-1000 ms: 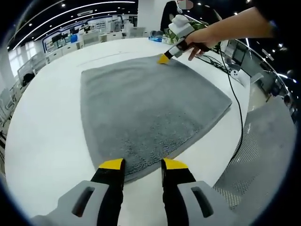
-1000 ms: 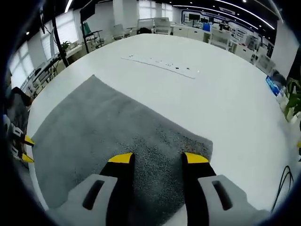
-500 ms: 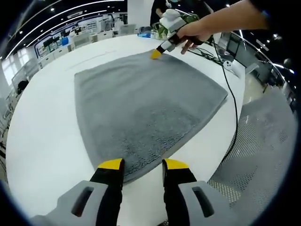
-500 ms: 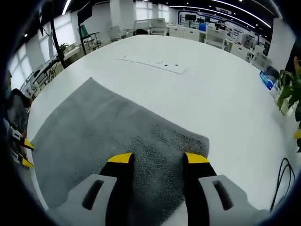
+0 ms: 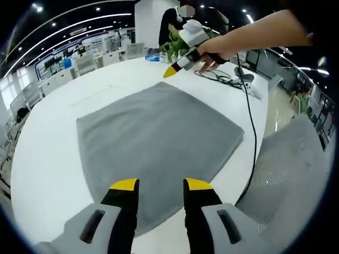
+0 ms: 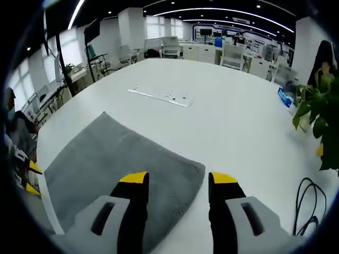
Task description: Fold the towel on the table until its edges align and the towel forms a compact rectangular stack.
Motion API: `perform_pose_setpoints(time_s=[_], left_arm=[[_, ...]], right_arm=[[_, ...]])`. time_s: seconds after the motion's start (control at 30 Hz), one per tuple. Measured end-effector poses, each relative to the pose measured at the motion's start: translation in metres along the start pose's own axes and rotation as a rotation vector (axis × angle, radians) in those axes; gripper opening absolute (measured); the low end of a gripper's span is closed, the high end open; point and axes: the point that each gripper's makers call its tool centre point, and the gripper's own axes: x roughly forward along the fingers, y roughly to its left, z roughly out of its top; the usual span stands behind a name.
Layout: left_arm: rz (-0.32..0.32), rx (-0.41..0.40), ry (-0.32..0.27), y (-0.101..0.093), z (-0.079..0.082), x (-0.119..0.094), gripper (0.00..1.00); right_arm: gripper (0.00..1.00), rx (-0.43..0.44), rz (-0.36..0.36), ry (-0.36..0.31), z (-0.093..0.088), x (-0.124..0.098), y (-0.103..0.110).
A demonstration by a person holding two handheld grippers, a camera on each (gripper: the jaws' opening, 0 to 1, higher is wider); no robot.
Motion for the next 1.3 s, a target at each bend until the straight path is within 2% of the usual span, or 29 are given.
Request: perform_pose_setpoints(time_s=[0.17,0.3,0.53,0.6,0.7,0.77,1.07,1.17,1.3], left_arm=[[-0.035,0.071,-0.061,-0.027,0.029,-0.001,0.36],[-0.056,0.08,-0.082,-0.048,0.046,-0.001,0.36],[-0.084,0.088,-0.122,-0.086,0.072,0.013,0.36],[-0.072,0.125,-0.117,-0.093,0.076,0.02,0.37],[-0.068,0.109,-0.119,-0.101,0.084,0.028,0.37],[-0.066,0.104,-0.114,-0.108,0.086,0.037,0.37],[-0.108,0.172,-0.077,-0.144,0.08,0.071,0.38],[-0.125,0.184,-0.066,-0.155,0.08,0.081,0.37],[-0.147,0.239,-0.027,-0.163,0.072,0.095,0.36]], right_arm=[[0.45,0.004,-0.005,-0.044,0.009,-0.02,-0.01],[0.45,-0.004,0.007,-0.06,0.01,-0.027,-0.014],[0.45,0.011,0.062,-0.106,0.011,-0.031,-0.018],[0.45,0.002,0.078,-0.125,0.01,-0.031,-0.017],[0.45,0.012,0.106,-0.127,0.005,-0.027,-0.018],[0.45,0.023,0.123,-0.137,0.002,-0.026,-0.018],[0.45,0.052,0.169,-0.15,-0.014,-0.016,-0.025],[0.44,0.055,0.175,-0.15,-0.016,-0.011,-0.026],[0.44,0.067,0.189,-0.15,-0.017,-0.003,-0.026]])
